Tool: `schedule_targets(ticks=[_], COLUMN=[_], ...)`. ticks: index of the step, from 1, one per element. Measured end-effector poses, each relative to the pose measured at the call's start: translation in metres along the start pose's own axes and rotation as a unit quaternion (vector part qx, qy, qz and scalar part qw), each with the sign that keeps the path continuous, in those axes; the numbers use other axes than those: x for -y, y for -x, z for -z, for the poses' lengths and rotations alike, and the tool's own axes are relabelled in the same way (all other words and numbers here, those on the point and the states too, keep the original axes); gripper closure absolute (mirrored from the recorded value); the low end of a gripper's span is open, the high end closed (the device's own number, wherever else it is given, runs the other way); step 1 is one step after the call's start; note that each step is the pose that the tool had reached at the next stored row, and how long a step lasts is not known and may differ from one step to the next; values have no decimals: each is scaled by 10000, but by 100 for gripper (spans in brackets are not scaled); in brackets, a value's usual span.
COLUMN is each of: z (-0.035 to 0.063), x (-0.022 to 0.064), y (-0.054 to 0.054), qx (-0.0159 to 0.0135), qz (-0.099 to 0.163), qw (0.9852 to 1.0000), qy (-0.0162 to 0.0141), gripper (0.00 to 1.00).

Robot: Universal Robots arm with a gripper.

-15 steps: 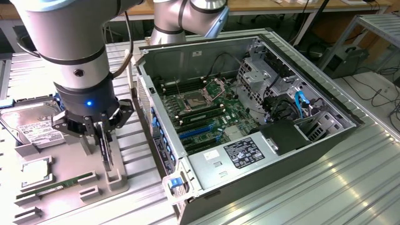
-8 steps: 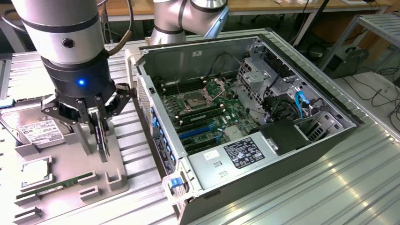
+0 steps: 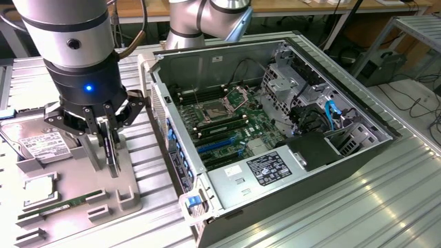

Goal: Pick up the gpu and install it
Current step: 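Pick up the gpu and move the gpu toward the slot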

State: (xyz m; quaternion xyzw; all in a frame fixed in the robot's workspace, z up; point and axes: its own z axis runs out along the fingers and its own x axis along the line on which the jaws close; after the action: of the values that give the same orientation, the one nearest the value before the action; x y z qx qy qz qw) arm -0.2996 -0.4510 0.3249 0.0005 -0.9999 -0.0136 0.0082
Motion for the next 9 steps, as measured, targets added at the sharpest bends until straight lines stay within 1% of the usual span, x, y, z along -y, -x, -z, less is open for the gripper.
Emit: schedule_targets(ticks=[9], z=[56], x=[-2], y=[-1], qx=[-1], qz=[0], qw=[10000], qy=[0], gripper=[73])
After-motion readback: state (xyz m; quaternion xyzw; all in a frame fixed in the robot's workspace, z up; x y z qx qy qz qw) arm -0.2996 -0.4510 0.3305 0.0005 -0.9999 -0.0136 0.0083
